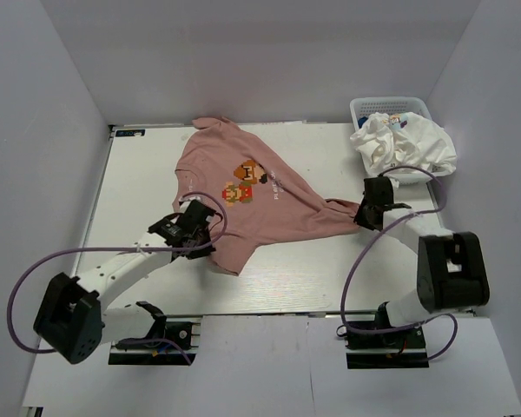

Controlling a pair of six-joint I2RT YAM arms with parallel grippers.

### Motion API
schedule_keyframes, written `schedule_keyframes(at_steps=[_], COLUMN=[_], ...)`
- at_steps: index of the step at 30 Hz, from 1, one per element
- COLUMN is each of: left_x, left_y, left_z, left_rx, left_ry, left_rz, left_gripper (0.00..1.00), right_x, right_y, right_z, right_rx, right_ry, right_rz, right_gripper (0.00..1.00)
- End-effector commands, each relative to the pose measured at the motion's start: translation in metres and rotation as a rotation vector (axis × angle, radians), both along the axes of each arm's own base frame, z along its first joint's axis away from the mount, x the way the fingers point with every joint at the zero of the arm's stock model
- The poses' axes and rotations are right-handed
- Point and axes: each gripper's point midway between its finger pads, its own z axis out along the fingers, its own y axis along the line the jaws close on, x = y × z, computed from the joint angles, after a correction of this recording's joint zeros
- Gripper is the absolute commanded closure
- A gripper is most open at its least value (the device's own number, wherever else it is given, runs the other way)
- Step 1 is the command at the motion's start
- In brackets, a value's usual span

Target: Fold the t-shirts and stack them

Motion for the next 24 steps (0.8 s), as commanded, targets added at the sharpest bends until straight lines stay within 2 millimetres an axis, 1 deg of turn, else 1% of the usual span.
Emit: schedule_keyframes(at_steps=[1,2,3,4,5,6,7,8,9,10,11,12,13,14,15,16,18,19,20,21,22,23,24], left_x=[0.035,0.044,0.05,0.056,0.067,0.072,0.076,0.083,0.086,0.086,0.089,0.088,0.088,0.082,0.077,0.071,0.054,0.044,0.034,0.026,0.009,0.0,-0.02], left_y=[-0.012,-0.011,-0.015,-0.012,-0.015,-0.013,-0.012,-0.008,-0.005,0.0,0.004,0.007,0.012,0.028,0.038,0.049,0.064,0.066,0.071,0.071,0.071,0.074,0.079], left_z=[0.05,0.068,0.081,0.091,0.113,0.13,0.147,0.174,0.192,0.217,0.247,0.265,0.297,0.321,0.338,0.374,0.415,0.45,0.47,0.484,0.515,0.529,0.557], left_rx=[-0.082,-0.103,-0.124,-0.124,-0.128,-0.134,-0.133,-0.143,-0.15,-0.163,-0.178,-0.193,-0.2,-0.191,-0.19,-0.212,-0.202,-0.242,-0.231,-0.239,-0.28,-0.276,-0.315], left_ry=[-0.214,-0.278,-0.32,-0.351,-0.418,-0.469,-0.513,-0.579,-0.624,-0.692,-0.767,-0.819,-0.908,-0.977,-1.02,-1.106,-1.213,-1.292,-1.342,-1.376,-1.445,-1.482,-1.553], left_rz=[-0.001,0.022,0.014,0.024,0.031,0.041,0.038,0.069,0.093,0.1,0.117,0.122,0.117,0.173,0.203,0.242,0.227,0.206,0.175,0.146,0.094,0.067,0.04], left_gripper=[1.0,1.0,1.0,1.0,1.0,1.0,1.0,1.0,1.0,1.0,1.0,1.0,1.0,1.0,1.0,1.0,1.0,1.0,1.0,1.0,1.0,1.0,1.0], right_x=[0.019,0.022,0.024,0.025,0.024,0.024,0.022,0.02,0.019,0.013,0.012,0.009,0.004,0.002,-0.001,-0.005,-0.019,-0.027,-0.038,-0.047,-0.057,-0.073,-0.085], right_y=[0.018,0.021,0.024,0.025,0.027,0.027,0.034,0.036,0.04,0.046,0.047,0.047,0.048,0.045,0.041,0.033,0.022,0.019,0.011,0.008,0.005,0.002,-0.001], right_z=[0.056,0.074,0.085,0.105,0.125,0.136,0.145,0.179,0.191,0.207,0.238,0.25,0.271,0.284,0.308,0.332,0.371,0.386,0.418,0.428,0.441,0.472,0.48], right_rx=[0.045,0.056,0.067,0.074,0.075,0.076,0.092,0.101,0.11,0.13,0.137,0.138,0.141,0.125,0.111,0.087,0.055,0.048,0.033,0.029,0.025,0.03,0.02], right_ry=[-0.216,-0.281,-0.312,-0.367,-0.419,-0.446,-0.472,-0.562,-0.594,-0.639,-0.727,-0.756,-0.813,-0.843,-0.915,-0.967,-1.024,-1.062,-1.134,-1.154,-1.188,-1.258,-1.275], right_rz=[0.128,0.146,0.155,0.164,0.176,0.185,0.215,0.237,0.252,0.285,0.285,0.289,0.295,0.288,0.279,0.249,0.217,0.209,0.18,0.175,0.168,0.167,0.168], right_gripper=[1.0,1.0,1.0,1.0,1.0,1.0,1.0,1.0,1.0,1.0,1.0,1.0,1.0,1.0,1.0,1.0,1.0,1.0,1.0,1.0,1.0,1.0,1.0])
